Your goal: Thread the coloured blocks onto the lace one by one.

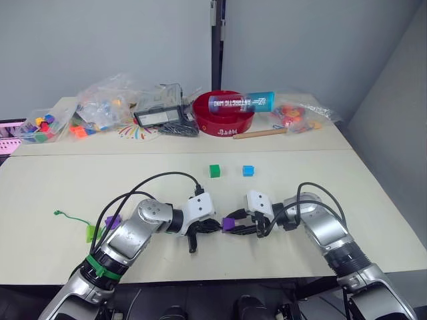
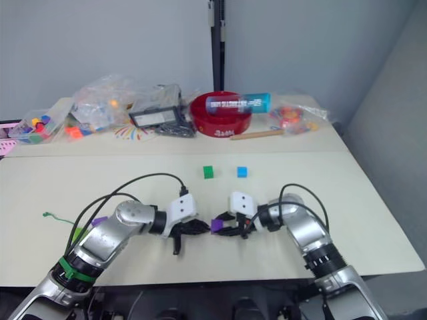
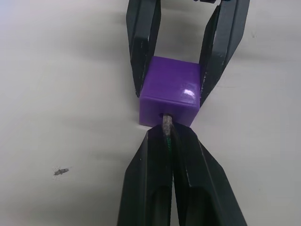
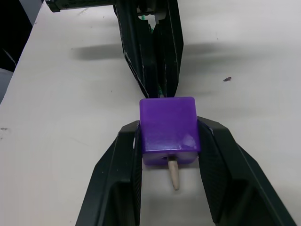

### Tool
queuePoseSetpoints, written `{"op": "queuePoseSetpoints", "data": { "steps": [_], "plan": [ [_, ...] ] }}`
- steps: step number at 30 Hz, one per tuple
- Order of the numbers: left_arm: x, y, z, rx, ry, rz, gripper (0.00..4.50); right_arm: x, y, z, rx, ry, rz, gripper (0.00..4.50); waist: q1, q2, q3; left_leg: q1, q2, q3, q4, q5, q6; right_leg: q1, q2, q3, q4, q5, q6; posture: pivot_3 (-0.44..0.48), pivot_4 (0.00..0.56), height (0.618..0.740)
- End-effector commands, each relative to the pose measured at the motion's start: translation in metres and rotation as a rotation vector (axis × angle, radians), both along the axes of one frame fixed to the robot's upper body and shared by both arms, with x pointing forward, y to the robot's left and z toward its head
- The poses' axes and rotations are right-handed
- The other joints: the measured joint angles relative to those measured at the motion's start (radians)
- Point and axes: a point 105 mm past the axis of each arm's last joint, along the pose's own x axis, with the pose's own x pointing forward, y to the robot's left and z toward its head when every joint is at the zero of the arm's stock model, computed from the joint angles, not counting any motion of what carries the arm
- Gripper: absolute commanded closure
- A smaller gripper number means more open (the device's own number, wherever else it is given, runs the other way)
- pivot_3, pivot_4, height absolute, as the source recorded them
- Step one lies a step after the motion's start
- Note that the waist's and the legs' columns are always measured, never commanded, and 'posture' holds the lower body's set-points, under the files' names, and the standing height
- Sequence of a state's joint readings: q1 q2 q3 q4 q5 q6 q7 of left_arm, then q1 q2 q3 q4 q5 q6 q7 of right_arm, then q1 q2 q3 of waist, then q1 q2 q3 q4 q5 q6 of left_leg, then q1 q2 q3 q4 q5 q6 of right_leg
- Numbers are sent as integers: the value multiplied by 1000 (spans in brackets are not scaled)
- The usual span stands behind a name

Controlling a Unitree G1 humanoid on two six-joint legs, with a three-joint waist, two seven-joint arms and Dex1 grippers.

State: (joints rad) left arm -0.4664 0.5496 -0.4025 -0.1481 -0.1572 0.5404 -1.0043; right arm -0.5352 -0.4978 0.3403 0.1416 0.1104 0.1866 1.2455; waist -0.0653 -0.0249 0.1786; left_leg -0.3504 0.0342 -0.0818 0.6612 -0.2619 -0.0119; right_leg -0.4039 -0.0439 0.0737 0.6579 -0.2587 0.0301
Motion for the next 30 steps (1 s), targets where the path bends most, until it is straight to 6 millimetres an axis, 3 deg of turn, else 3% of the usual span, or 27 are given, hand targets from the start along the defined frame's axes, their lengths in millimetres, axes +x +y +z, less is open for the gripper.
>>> {"op": "queuePoseSetpoints", "data": {
  "steps": [1,4,8,12,20,23,27,30],
  "plan": [
    [-9,-8,16,-70,-41,-88,3217,-5,11,-6,8,3,-2,3360,-4,0,0,0,0,0,0,0,0,0,0,0,0,0,0,0,150,740],
    [-10,9,27,-86,-57,-76,2261,-6,10,-7,6,7,-9,3360,-10,0,0,0,1,0,0,0,0,-1,1,0,1,1,-2,0,150,740],
    [-9,37,33,-92,-41,-19,2261,-6,9,-8,-1,10,-16,3360,-18,0,0,0,2,0,-1,0,0,-1,1,0,1,2,-4,0,150,740],
    [-8,54,23,-57,-29,18,2261,-6,7,-9,-4,11,-20,3360,-19,0,0,0,2,0,-1,0,0,-2,1,0,1,2,-3,0,150,740],
    [-3,50,-4,-69,2,57,2261,-8,6,-8,-2,13,-30,3360,-19,0,0,-1,1,0,-1,0,0,-2,1,0,0,2,-4,0,150,740],
    [-1,48,-15,-60,10,54,3064,-10,5,-8,-4,15,-31,3360,-17,0,0,-1,1,0,-1,0,0,-2,1,0,0,2,-4,0,150,740],
    [1,46,-12,-81,-15,52,4408,-10,3,-7,-6,14,-34,3360,-12,0,0,-1,1,0,-1,0,0,-2,1,0,-1,2,-4,0,150,740],
    [1,42,-9,-97,-28,42,4482,-11,3,-7,-9,13,-31,3360,-7,0,0,-1,1,0,-1,0,1,-2,1,0,-1,2,-4,0,150,740]
  ]
}}
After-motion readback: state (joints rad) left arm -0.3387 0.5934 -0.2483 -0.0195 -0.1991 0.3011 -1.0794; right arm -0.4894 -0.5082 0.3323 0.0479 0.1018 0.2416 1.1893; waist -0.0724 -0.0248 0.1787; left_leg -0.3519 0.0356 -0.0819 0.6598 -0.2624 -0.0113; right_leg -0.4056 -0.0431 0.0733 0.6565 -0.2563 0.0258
